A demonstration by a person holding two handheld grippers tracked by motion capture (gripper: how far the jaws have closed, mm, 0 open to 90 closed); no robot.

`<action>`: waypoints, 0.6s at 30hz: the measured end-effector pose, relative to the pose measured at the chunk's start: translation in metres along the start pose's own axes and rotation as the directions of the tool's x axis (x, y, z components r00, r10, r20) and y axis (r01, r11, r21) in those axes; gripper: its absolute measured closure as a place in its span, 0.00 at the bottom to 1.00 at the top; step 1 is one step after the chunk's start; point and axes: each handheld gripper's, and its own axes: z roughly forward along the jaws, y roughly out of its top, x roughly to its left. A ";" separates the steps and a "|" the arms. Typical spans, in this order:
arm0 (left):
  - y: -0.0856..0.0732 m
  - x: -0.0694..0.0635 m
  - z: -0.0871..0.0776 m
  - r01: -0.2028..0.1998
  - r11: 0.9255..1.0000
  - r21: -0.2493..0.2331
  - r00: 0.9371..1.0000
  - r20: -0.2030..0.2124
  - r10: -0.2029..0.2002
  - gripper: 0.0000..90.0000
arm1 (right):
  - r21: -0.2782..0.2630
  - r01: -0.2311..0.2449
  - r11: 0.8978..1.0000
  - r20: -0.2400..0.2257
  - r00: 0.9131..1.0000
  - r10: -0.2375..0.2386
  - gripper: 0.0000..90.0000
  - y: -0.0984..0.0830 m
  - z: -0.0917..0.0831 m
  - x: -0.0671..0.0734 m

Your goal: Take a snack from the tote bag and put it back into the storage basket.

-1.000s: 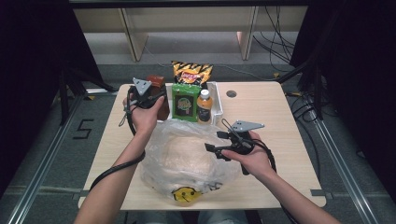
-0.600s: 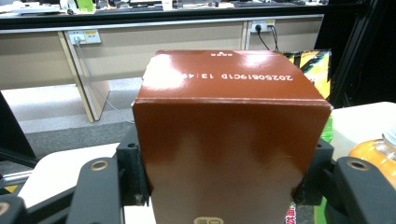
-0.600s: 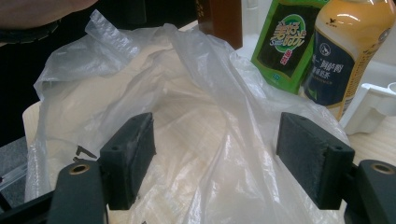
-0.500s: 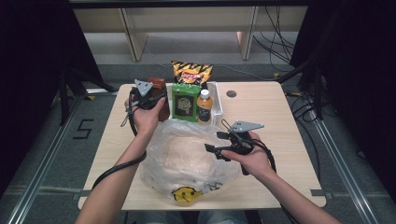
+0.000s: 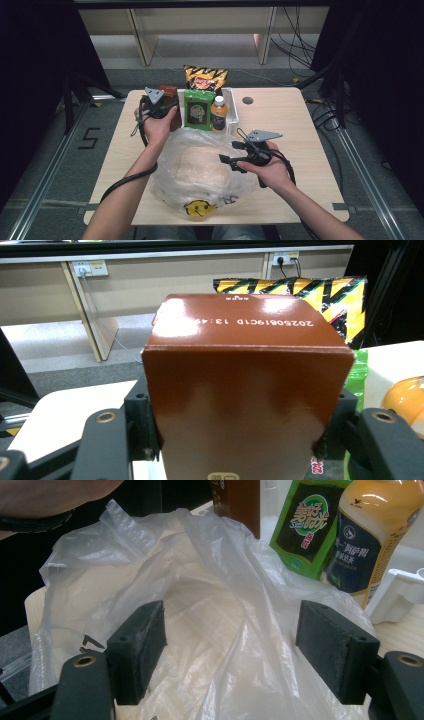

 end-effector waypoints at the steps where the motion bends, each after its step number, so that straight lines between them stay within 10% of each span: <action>1: -0.001 0.000 0.000 0.000 1.000 0.002 1.000 0.000 0.000 0.41 | 0.005 -0.007 1.000 0.002 1.000 0.007 0.32 0.000 0.000 0.001; 18: -0.008 0.001 0.005 0.007 1.000 0.026 1.000 -0.010 -0.007 0.41 | 0.007 0.023 1.000 0.006 1.000 -0.023 0.32 -0.001 0.001 -0.001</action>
